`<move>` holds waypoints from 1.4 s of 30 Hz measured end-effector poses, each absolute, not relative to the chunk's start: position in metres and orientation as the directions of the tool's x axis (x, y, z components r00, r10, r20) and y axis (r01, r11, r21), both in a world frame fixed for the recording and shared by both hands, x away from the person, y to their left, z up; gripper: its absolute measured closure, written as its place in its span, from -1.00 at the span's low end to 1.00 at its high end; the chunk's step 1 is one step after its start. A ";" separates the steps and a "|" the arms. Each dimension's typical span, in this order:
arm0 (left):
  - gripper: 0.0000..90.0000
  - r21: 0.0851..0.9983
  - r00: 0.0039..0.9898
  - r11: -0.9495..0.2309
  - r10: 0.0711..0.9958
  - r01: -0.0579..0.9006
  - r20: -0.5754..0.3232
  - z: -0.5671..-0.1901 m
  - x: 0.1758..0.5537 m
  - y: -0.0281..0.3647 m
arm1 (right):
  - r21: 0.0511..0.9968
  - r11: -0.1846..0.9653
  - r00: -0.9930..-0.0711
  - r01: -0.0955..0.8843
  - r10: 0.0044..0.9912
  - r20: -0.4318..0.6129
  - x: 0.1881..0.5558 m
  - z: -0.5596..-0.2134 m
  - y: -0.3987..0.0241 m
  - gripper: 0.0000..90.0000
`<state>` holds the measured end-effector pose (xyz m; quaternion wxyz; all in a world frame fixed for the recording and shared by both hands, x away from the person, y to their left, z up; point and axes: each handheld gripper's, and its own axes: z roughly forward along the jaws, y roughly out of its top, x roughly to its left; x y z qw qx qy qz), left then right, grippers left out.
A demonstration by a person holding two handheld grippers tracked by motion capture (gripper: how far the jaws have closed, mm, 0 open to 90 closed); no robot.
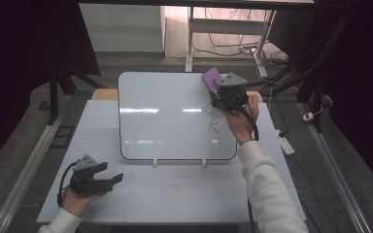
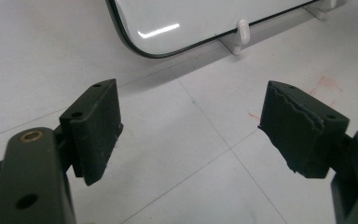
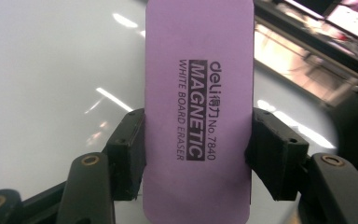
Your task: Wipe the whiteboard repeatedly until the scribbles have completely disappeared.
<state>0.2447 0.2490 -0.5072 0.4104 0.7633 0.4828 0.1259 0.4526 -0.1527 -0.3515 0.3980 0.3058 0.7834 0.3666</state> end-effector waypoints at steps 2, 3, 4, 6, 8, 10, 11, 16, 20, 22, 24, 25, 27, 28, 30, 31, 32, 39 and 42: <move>-0.53 0.748 0.503 -0.198 0.840 0.634 -0.203 -0.507 0.245 0.249 | 0.798 0.582 -0.534 0.157 0.730 -0.427 0.444 -0.361 -0.138 -0.09; -0.53 0.748 0.503 -0.199 0.840 0.634 -0.203 -0.507 0.245 0.249 | 0.787 0.600 -0.551 0.141 0.708 -0.441 0.440 -0.368 -0.130 -0.09; -0.53 0.747 0.502 -0.199 0.841 0.634 -0.202 -0.507 0.245 0.248 | 0.770 0.626 -0.566 0.124 0.682 -0.463 0.435 -0.374 -0.123 -0.09; -0.54 0.749 0.502 -0.198 0.841 0.633 -0.201 -0.507 0.244 0.248 | 0.746 0.659 -0.579 0.096 0.647 -0.497 0.426 -0.384 -0.113 -0.09; -0.54 0.749 0.502 -0.199 0.841 0.633 -0.201 -0.507 0.244 0.248 | 0.744 0.662 -0.590 0.087 0.636 -0.497 0.422 -0.388 -0.111 -0.09; -0.54 0.748 0.502 -0.199 0.841 0.633 -0.201 -0.507 0.244 0.248 | 0.760 0.642 -0.599 0.100 0.648 -0.469 0.423 -0.385 -0.116 -0.09; -0.54 0.748 0.503 -0.200 0.841 0.633 -0.201 -0.507 0.244 0.248 | 0.765 0.635 -0.587 0.109 0.662 -0.465 0.425 -0.383 -0.119 -0.09; -0.54 0.749 0.501 -0.195 0.841 0.633 -0.205 -0.507 0.244 0.249 | 0.818 0.554 -0.531 0.157 0.745 -0.403 0.441 -0.366 -0.145 -0.09; -0.54 0.748 0.502 -0.197 0.841 0.633 -0.203 -0.507 0.244 0.248 | 0.842 0.510 -0.471 0.177 0.795 -0.382 0.455 -0.350 -0.162 -0.09; -0.54 0.749 0.502 -0.196 0.840 0.633 -0.205 -0.507 0.244 0.249 | 0.858 0.477 -0.458 0.189 0.816 -0.353 0.461 -0.343 -0.168 -0.09; -0.54 0.748 0.502 -0.196 0.840 0.634 -0.205 -0.507 0.245 0.249 | 0.863 0.466 -0.457 0.195 0.822 -0.340 0.463 -0.342 -0.169 -0.09; -0.54 0.748 0.501 -0.196 0.840 0.634 -0.205 -0.507 0.245 0.249 | 0.857 0.481 -0.455 0.186 0.815 -0.358 0.463 -0.343 -0.166 -0.09; -0.54 0.747 0.500 -0.195 0.841 0.636 -0.206 -0.508 0.245 0.249 | 0.841 0.513 -0.484 0.172 0.788 -0.381 0.459 -0.348 -0.157 -0.09; -0.54 0.747 0.500 -0.195 0.841 0.636 -0.207 -0.508 0.245 0.249 | 0.838 0.521 -0.497 0.166 0.778 -0.385 0.455 -0.352 -0.151 -0.09; -0.54 0.747 0.500 -0.197 0.841 0.635 -0.204 -0.508 0.245 0.249 | 0.818 0.558 -0.536 0.140 0.737 -0.411 0.447 -0.361 -0.140 -0.09; -0.54 0.748 0.501 -0.198 0.841 0.634 -0.202 -0.507 0.245 0.249 | 0.805 0.580 -0.557 0.127 0.713 -0.426 0.442 -0.368 -0.133 -0.09; -0.54 0.748 0.500 -0.197 0.842 0.634 -0.202 -0.507 0.244 0.248 | 0.796 0.593 -0.569 0.119 0.698 -0.435 0.438 -0.373 -0.129 -0.09; -0.54 0.748 0.500 -0.198 0.842 0.633 -0.201 -0.507 0.244 0.248 | 0.749 0.659 -0.618 0.064 0.615 -0.489 0.409 -0.405 -0.119 -0.09; -0.54 0.749 0.501 -0.197 0.841 0.632 -0.202 -0.507 0.244 0.248 | 0.770 0.630 -0.587 0.096 0.661 -0.467 0.415 -0.398 -0.133 -0.09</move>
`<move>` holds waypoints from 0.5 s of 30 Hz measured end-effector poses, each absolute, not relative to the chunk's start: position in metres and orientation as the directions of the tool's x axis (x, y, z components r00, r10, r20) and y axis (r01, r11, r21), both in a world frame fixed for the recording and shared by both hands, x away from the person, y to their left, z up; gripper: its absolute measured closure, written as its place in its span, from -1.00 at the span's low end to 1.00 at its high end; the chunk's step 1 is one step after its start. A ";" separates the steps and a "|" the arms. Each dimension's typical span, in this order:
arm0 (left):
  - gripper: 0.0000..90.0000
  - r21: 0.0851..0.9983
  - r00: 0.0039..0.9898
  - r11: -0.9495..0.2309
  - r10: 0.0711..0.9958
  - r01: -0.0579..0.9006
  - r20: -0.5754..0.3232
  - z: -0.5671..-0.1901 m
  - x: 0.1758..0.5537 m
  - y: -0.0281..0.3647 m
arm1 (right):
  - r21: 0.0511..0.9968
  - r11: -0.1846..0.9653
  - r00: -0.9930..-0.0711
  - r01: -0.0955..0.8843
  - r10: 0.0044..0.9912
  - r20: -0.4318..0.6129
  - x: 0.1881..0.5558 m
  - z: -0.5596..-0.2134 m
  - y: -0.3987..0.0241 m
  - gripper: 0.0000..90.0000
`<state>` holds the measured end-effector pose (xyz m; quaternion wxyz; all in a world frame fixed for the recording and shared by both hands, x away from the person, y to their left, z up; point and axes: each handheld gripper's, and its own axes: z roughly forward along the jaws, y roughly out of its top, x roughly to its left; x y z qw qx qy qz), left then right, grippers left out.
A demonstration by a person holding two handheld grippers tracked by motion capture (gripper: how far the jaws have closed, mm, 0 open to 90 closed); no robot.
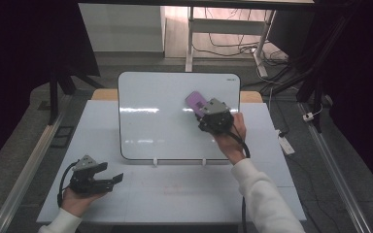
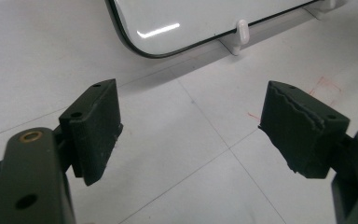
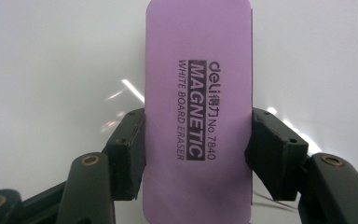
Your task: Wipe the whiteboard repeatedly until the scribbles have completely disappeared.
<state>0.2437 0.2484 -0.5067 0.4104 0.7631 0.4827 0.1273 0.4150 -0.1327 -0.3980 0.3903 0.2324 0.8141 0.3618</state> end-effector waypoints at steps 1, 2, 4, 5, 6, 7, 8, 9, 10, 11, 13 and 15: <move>-0.54 0.750 0.503 -0.198 0.841 0.631 -0.201 -0.506 0.244 0.248 | 0.782 0.613 -0.570 0.110 0.684 -0.455 0.419 -0.393 -0.140 -0.09; -0.54 0.750 0.503 -0.198 0.840 0.631 -0.201 -0.506 0.244 0.248 | 0.794 0.596 -0.551 0.122 0.706 -0.445 0.424 -0.388 -0.147 -0.09; -0.54 0.750 0.503 -0.197 0.840 0.632 -0.203 -0.506 0.244 0.249 | 0.810 0.569 -0.503 0.143 0.746 -0.436 0.433 -0.378 -0.163 -0.09; -0.54 0.750 0.502 -0.197 0.840 0.632 -0.203 -0.507 0.244 0.249 | 0.819 0.552 -0.491 0.154 0.762 -0.421 0.436 -0.374 -0.170 -0.09; -0.54 0.749 0.502 -0.197 0.840 0.632 -0.203 -0.507 0.244 0.249 | 0.827 0.537 -0.483 0.165 0.775 -0.407 0.438 -0.372 -0.176 -0.09; -0.54 0.749 0.502 -0.196 0.840 0.633 -0.205 -0.507 0.244 0.249 | 0.830 0.532 -0.483 0.170 0.779 -0.400 0.438 -0.372 -0.180 -0.09; -0.54 0.749 0.501 -0.195 0.841 0.633 -0.204 -0.507 0.245 0.250 | 0.829 0.532 -0.481 0.174 0.780 -0.400 0.437 -0.373 -0.181 -0.09; -0.54 0.749 0.500 -0.194 0.841 0.633 -0.205 -0.507 0.245 0.250 | 0.820 0.546 -0.484 0.168 0.771 -0.414 0.434 -0.377 -0.179 -0.09; -0.54 0.749 0.499 -0.193 0.842 0.634 -0.206 -0.507 0.245 0.250 | 0.812 0.560 -0.498 0.163 0.758 -0.422 0.429 -0.382 -0.175 -0.09; -0.54 0.748 0.498 -0.193 0.842 0.635 -0.206 -0.507 0.245 0.250 | 0.800 0.580 -0.516 0.151 0.737 -0.437 0.424 -0.389 -0.168 -0.09; -0.54 0.748 0.497 -0.191 0.842 0.636 -0.208 -0.507 0.245 0.249 | 0.763 0.636 -0.545 0.113 0.682 -0.487 0.412 -0.403 -0.151 -0.09; -0.54 0.747 0.496 -0.189 0.843 0.637 -0.209 -0.507 0.245 0.249 | 0.740 0.667 -0.573 0.083 0.640 -0.512 0.406 -0.409 -0.134 -0.09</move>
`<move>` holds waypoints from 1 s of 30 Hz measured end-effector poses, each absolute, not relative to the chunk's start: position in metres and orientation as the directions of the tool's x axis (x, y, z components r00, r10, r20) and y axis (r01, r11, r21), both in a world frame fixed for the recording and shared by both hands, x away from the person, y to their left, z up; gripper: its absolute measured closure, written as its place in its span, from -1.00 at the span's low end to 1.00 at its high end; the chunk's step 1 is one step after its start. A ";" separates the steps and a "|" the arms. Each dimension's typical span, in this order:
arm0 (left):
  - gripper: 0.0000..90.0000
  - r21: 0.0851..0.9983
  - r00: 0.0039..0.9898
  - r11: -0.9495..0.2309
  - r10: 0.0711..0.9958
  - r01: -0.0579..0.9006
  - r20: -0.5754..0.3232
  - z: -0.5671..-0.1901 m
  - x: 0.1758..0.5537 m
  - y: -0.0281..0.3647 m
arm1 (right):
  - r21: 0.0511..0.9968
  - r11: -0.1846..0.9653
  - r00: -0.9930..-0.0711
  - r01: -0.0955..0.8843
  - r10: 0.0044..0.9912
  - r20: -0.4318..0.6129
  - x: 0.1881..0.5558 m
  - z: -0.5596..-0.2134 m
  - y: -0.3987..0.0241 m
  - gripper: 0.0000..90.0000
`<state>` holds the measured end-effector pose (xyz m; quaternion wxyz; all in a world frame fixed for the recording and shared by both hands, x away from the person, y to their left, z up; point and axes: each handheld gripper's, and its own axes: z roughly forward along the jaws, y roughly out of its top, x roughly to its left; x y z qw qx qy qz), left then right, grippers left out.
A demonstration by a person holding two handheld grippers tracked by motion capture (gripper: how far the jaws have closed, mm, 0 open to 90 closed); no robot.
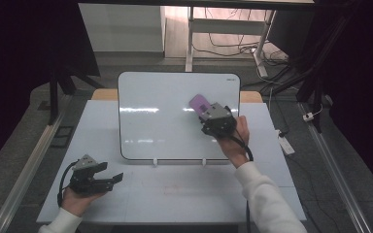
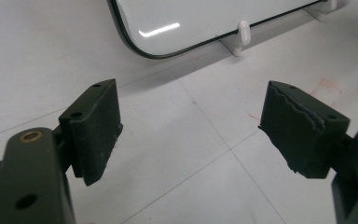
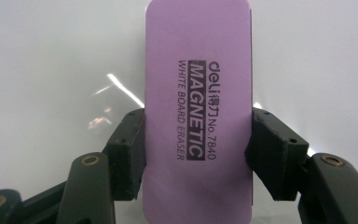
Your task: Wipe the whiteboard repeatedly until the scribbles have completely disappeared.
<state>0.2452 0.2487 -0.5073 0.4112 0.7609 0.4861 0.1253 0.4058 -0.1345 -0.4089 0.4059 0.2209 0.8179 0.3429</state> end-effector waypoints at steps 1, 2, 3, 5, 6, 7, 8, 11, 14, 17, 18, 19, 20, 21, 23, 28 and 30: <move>-0.54 0.747 0.497 -0.191 0.843 0.637 -0.208 -0.507 0.245 0.248 | 0.736 0.673 -0.580 0.073 0.629 -0.518 0.405 -0.409 -0.128 -0.09; -0.54 0.747 0.498 -0.192 0.842 0.636 -0.208 -0.507 0.245 0.248 | 0.731 0.679 -0.581 0.069 0.623 -0.524 0.407 -0.407 -0.123 -0.09; -0.54 0.748 0.498 -0.192 0.842 0.635 -0.207 -0.507 0.244 0.248 | 0.731 0.678 -0.578 0.069 0.625 -0.525 0.410 -0.404 -0.120 -0.09; -0.54 0.749 0.499 -0.193 0.842 0.635 -0.206 -0.507 0.244 0.248 | 0.748 0.660 -0.562 0.072 0.646 -0.516 0.419 -0.394 -0.120 -0.09; -0.54 0.748 0.500 -0.193 0.841 0.635 -0.207 -0.507 0.244 0.249 | 0.760 0.645 -0.550 0.078 0.664 -0.507 0.424 -0.389 -0.123 -0.09; -0.54 0.748 0.498 -0.191 0.842 0.635 -0.208 -0.507 0.244 0.249 | 0.773 0.628 -0.534 0.089 0.686 -0.495 0.428 -0.384 -0.127 -0.09; -0.54 0.748 0.497 -0.190 0.842 0.636 -0.209 -0.507 0.245 0.250 | 0.786 0.611 -0.518 0.099 0.706 -0.483 0.432 -0.379 -0.132 -0.09; -0.54 0.748 0.497 -0.189 0.842 0.636 -0.210 -0.508 0.245 0.251 | 0.811 0.571 -0.504 0.124 0.741 -0.445 0.436 -0.374 -0.145 -0.09; -0.54 0.750 0.498 -0.188 0.841 0.634 -0.210 -0.507 0.244 0.251 | 0.791 0.600 -0.522 0.118 0.715 -0.464 0.425 -0.387 -0.143 -0.09; -0.54 0.747 0.498 -0.191 0.842 0.637 -0.209 -0.507 0.245 0.250 | 0.732 0.678 -0.570 0.068 0.628 -0.529 0.407 -0.409 -0.128 -0.09; -0.54 0.746 0.499 -0.194 0.841 0.637 -0.208 -0.507 0.245 0.249 | 0.723 0.689 -0.588 0.056 0.608 -0.534 0.402 -0.414 -0.123 -0.09; -0.54 0.746 0.500 -0.195 0.841 0.636 -0.206 -0.507 0.245 0.248 | 0.720 0.692 -0.610 0.051 0.593 -0.526 0.399 -0.418 -0.118 -0.09; -0.54 0.747 0.501 -0.196 0.841 0.635 -0.205 -0.507 0.245 0.248 | 0.717 0.695 -0.625 0.049 0.581 -0.521 0.395 -0.421 -0.114 -0.09; -0.54 0.749 0.501 -0.195 0.841 0.633 -0.204 -0.506 0.244 0.248 | 0.714 0.699 -0.635 0.046 0.572 -0.519 0.393 -0.425 -0.110 -0.09; -0.54 0.750 0.500 -0.193 0.841 0.633 -0.205 -0.506 0.244 0.248 | 0.704 0.709 -0.636 0.032 0.558 -0.533 0.388 -0.430 -0.107 -0.09; -0.54 0.747 0.497 -0.190 0.842 0.637 -0.210 -0.508 0.245 0.251 | 0.741 0.668 -0.599 0.070 0.622 -0.504 0.397 -0.420 -0.129 -0.09; -0.54 0.749 0.498 -0.188 0.842 0.635 -0.210 -0.507 0.244 0.251 | 0.774 0.624 -0.552 0.107 0.685 -0.476 0.405 -0.411 -0.148 -0.09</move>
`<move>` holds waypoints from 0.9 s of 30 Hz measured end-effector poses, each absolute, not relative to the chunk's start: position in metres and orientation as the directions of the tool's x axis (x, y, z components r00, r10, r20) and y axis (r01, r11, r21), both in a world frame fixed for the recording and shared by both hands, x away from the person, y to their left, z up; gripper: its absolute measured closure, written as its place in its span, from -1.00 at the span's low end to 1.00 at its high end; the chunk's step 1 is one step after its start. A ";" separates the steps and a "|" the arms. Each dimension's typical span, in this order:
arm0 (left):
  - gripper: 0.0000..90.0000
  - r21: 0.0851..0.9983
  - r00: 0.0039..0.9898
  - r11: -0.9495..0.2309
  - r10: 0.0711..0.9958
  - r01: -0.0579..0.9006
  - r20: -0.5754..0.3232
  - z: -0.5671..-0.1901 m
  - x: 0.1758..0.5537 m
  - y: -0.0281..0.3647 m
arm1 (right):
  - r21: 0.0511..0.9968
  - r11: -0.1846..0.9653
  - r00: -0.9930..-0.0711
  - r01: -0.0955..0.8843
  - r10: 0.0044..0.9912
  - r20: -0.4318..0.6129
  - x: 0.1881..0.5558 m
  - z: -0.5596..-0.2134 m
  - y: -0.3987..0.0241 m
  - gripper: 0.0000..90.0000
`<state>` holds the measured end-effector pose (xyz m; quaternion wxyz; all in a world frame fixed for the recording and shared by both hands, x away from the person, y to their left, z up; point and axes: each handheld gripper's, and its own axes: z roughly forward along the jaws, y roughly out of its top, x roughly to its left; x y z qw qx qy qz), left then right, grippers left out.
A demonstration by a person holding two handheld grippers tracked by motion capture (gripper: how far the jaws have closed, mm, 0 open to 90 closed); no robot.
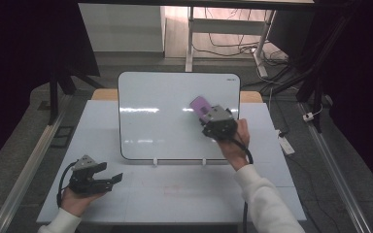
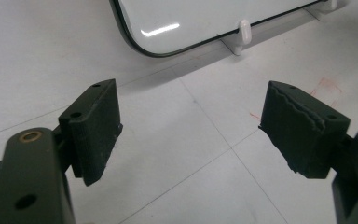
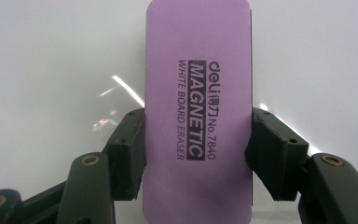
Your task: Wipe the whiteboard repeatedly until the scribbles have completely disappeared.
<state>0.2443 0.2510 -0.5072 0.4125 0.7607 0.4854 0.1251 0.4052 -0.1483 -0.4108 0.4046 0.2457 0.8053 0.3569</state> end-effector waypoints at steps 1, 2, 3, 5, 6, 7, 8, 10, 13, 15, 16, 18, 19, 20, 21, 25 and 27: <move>-0.54 0.750 0.497 -0.187 0.841 0.635 -0.211 -0.507 0.244 0.251 | 0.784 0.609 -0.540 0.121 0.703 -0.463 0.407 -0.408 -0.154 -0.09; -0.54 0.749 0.497 -0.187 0.842 0.635 -0.211 -0.507 0.244 0.251 | 0.791 0.597 -0.528 0.135 0.719 -0.452 0.409 -0.405 -0.161 -0.09; -0.54 0.748 0.496 -0.187 0.842 0.636 -0.212 -0.507 0.244 0.251 | 0.798 0.586 -0.519 0.144 0.731 -0.444 0.410 -0.404 -0.167 -0.09; -0.54 0.749 0.496 -0.187 0.843 0.636 -0.210 -0.507 0.245 0.250 | 0.801 0.580 -0.515 0.150 0.737 -0.437 0.408 -0.408 -0.170 -0.09; -0.54 0.748 0.496 -0.189 0.842 0.636 -0.210 -0.507 0.245 0.250 | 0.798 0.584 -0.522 0.150 0.732 -0.438 0.404 -0.412 -0.168 -0.09; -0.54 0.748 0.496 -0.189 0.843 0.636 -0.209 -0.507 0.245 0.250 | 0.792 0.592 -0.538 0.147 0.720 -0.438 0.399 -0.418 -0.164 -0.09; -0.54 0.747 0.497 -0.190 0.842 0.637 -0.209 -0.507 0.245 0.250 | 0.778 0.614 -0.557 0.132 0.695 -0.454 0.393 -0.426 -0.159 -0.09; -0.54 0.746 0.496 -0.190 0.842 0.638 -0.210 -0.507 0.245 0.249 | 0.744 0.660 -0.586 0.102 0.644 -0.491 0.379 -0.441 -0.146 -0.09; -0.54 0.745 0.498 -0.194 0.842 0.639 -0.208 -0.508 0.245 0.249 | 0.710 0.700 -0.611 0.077 0.596 -0.521 0.366 -0.455 -0.138 -0.09; -0.55 0.747 0.499 -0.192 0.841 0.637 -0.209 -0.507 0.244 0.250 | 0.723 0.685 -0.616 0.088 0.608 -0.501 0.369 -0.453 -0.144 -0.09; -0.55 0.748 0.498 -0.192 0.842 0.636 -0.207 -0.507 0.244 0.250 | 0.732 0.674 -0.601 0.100 0.627 -0.495 0.372 -0.449 -0.149 -0.09; -0.55 0.749 0.496 -0.188 0.842 0.636 -0.210 -0.507 0.244 0.251 | 0.756 0.642 -0.568 0.125 0.671 -0.476 0.380 -0.439 -0.163 -0.09; -0.55 0.749 0.496 -0.187 0.842 0.636 -0.211 -0.507 0.244 0.251 | 0.769 0.623 -0.547 0.140 0.696 -0.465 0.386 -0.433 -0.171 -0.09; -0.54 0.749 0.495 -0.186 0.843 0.636 -0.211 -0.507 0.245 0.251 | 0.779 0.608 -0.523 0.151 0.718 -0.459 0.391 -0.427 -0.178 -0.09; -0.54 0.748 0.495 -0.187 0.843 0.637 -0.211 -0.507 0.245 0.250 | 0.789 0.593 -0.500 0.159 0.738 -0.454 0.397 -0.420 -0.186 -0.09; -0.55 0.747 0.496 -0.190 0.843 0.638 -0.210 -0.507 0.245 0.250 | 0.827 0.531 -0.457 0.184 0.791 -0.406 0.418 -0.397 -0.205 -0.09; -0.55 0.748 0.494 -0.187 0.843 0.637 -0.210 -0.507 0.245 0.250 | 0.829 0.528 -0.450 0.183 0.795 -0.407 0.422 -0.392 -0.205 -0.09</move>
